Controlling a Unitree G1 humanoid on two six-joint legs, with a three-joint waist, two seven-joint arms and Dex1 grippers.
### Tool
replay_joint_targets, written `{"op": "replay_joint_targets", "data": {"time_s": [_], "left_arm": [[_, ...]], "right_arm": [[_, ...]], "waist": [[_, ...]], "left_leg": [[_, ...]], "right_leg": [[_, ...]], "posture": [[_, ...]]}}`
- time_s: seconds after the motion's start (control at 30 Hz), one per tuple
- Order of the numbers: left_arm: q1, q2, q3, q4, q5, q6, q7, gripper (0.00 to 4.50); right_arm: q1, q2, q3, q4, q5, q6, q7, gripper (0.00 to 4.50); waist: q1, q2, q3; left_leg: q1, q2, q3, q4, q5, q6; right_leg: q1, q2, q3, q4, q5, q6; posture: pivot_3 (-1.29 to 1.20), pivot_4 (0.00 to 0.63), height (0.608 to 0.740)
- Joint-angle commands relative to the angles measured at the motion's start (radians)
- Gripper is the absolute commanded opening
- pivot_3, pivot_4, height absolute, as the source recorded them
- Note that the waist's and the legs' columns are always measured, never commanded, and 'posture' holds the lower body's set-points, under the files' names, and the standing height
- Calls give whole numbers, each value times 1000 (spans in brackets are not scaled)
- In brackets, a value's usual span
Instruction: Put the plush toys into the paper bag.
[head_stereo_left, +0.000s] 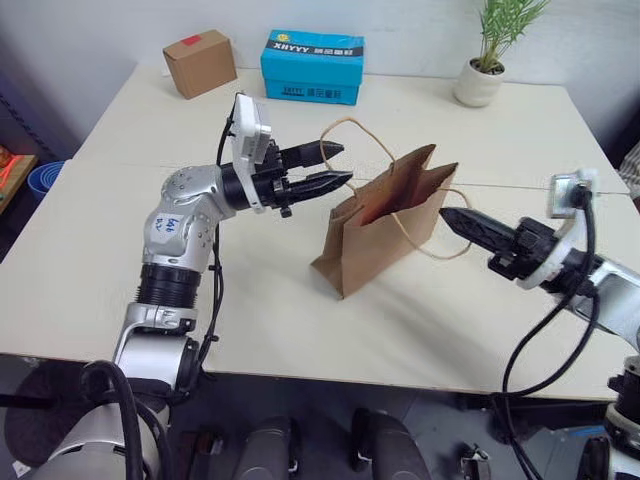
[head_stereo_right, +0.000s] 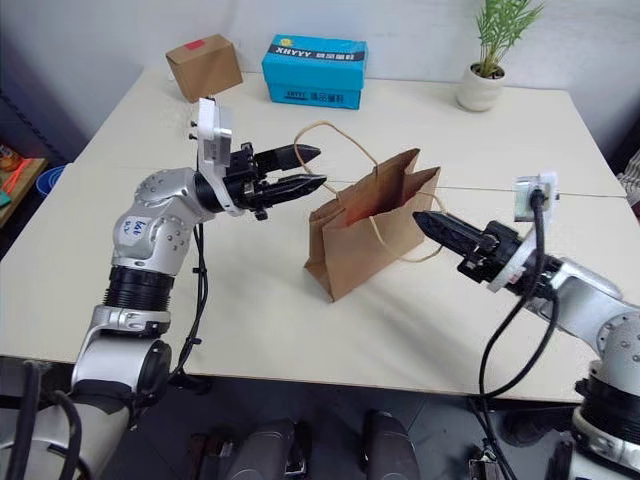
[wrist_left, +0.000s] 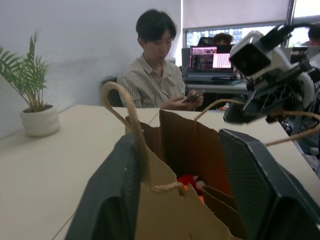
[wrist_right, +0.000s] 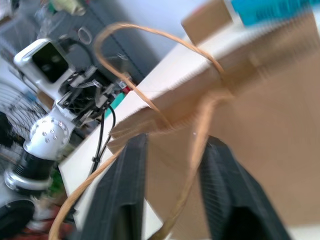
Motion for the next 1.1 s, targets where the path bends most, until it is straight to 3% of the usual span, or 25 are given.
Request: {"op": "replay_joint_targets", "data": {"time_s": [0.03,0.1,0.2,0.43,0.53,0.67,0.83,1.07,1.1], "left_arm": [[23,43,1,-77,-9,39,-27,3685],[45,67,7,-102,-4,52,-22,4341],[82,98,13,-140,-2,73,-15,4500],[256,115,13,-366,-63,210,57,4500],[301,99,14,-426,-63,231,110,4500],[355,-13,5,-486,-35,255,292,4500],[387,-65,-37,-541,-53,284,338,4500],[387,-163,-149,-517,84,239,491,4500],[386,-172,-169,-506,116,228,514,4313]], "right_arm": [[57,-37,-41,-62,-96,-114,123,2688],[127,-91,-57,-72,-180,-166,221,3402],[214,-123,-78,-76,-302,-294,348,4428],[427,-97,-143,-47,-597,-650,550,4477],[442,-65,-165,-50,-614,-731,559,4477],[538,-33,-193,-71,-657,-821,612,4477],[609,-14,-157,-83,-691,-872,628,4477],[610,24,-132,-114,-712,-929,596,4477],[609,30,-126,-119,-726,-952,596,4496]], "waist": [[0,0,0],[2,0,0],[3,0,0],[3,0,0],[2,0,0],[8,0,0],[2,0,0],[4,0,0],[4,0,0]], "left_leg": [[0,0,0,0,0,0],[0,0,0,0,0,0],[0,-1,0,0,0,1],[1,-1,-1,-1,0,0],[1,-1,-1,0,0,0],[4,-1,-3,0,0,0],[5,-1,-2,0,0,0],[8,-1,-1,0,0,-1],[8,-1,-1,0,-1,-1]], "right_leg": [[0,0,0,0,0,0],[0,0,0,0,0,0],[1,-1,0,-1,0,1],[3,-1,2,-3,1,1],[3,-1,3,-2,1,2],[7,-2,3,-3,2,2],[7,-2,4,-4,2,2],[9,-2,5,-4,2,2],[9,-2,5,-4,2,2]], "posture": [[0,150,740],[0,150,740],[0,150,740],[0,150,740],[0,150,740],[0,150,740],[0,150,740],[0,150,740],[0,150,740]]}}
